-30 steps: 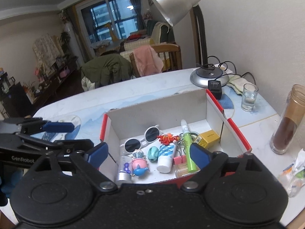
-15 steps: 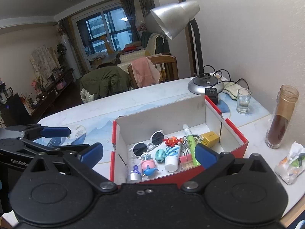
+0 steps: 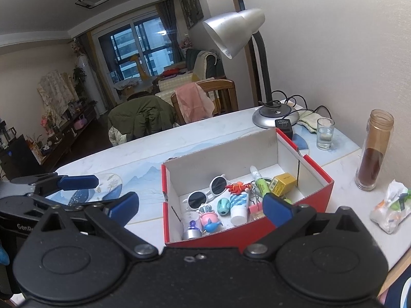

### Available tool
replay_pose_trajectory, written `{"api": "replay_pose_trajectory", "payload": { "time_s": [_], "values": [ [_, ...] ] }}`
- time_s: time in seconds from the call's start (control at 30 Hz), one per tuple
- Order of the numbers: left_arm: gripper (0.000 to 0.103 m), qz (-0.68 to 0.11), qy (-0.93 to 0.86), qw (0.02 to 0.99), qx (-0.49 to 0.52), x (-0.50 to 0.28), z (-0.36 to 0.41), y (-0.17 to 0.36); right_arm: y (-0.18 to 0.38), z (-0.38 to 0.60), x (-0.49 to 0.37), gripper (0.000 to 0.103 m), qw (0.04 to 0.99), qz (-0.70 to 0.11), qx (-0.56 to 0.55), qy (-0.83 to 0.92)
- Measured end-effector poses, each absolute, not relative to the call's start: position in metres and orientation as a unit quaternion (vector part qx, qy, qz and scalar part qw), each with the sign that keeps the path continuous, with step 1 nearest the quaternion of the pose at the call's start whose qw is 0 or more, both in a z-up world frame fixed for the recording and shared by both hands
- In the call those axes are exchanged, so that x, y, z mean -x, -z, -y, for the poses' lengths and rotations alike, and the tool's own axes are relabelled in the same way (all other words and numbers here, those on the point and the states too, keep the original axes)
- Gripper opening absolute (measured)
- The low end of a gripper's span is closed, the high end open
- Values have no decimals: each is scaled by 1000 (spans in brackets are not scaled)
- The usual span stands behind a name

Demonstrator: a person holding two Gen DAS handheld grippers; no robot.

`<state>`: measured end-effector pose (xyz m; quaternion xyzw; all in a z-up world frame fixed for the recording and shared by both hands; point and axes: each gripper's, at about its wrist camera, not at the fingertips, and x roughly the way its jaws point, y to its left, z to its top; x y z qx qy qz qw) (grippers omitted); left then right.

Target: Organize rigid objects

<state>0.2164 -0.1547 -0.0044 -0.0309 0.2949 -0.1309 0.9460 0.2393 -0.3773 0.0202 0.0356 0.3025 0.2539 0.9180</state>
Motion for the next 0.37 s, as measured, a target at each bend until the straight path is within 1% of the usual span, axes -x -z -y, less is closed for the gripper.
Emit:
{"api": "replay_pose_trajectory", "payload": {
  "time_s": [0.37],
  "values": [
    [102, -294, 124, 947, 28, -209, 144, 4, -22, 376, -232, 103, 922, -300, -44, -241]
  ]
}}
